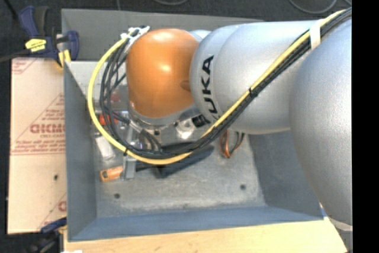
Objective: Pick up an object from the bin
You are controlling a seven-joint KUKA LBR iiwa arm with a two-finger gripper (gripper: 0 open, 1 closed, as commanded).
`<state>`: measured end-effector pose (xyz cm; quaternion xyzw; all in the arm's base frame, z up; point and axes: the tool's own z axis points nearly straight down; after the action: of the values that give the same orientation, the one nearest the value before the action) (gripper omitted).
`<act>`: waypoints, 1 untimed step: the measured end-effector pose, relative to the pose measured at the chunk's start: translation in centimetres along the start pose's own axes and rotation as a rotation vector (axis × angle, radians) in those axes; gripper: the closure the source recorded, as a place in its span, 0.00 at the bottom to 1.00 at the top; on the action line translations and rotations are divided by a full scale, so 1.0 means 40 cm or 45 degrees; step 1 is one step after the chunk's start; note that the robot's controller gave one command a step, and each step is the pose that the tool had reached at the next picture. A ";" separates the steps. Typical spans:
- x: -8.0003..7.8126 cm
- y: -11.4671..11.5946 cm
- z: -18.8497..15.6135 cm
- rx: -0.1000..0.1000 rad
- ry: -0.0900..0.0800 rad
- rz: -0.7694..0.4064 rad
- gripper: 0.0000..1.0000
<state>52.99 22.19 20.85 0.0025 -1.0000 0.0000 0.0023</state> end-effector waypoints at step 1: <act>-0.003 -0.003 -0.012 -0.002 -0.009 0.006 0.00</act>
Offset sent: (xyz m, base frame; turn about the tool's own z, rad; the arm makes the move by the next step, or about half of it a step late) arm 0.0039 -0.0516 -0.0473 0.0845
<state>53.13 22.05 21.32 0.0002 -1.0000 -0.0009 -0.0012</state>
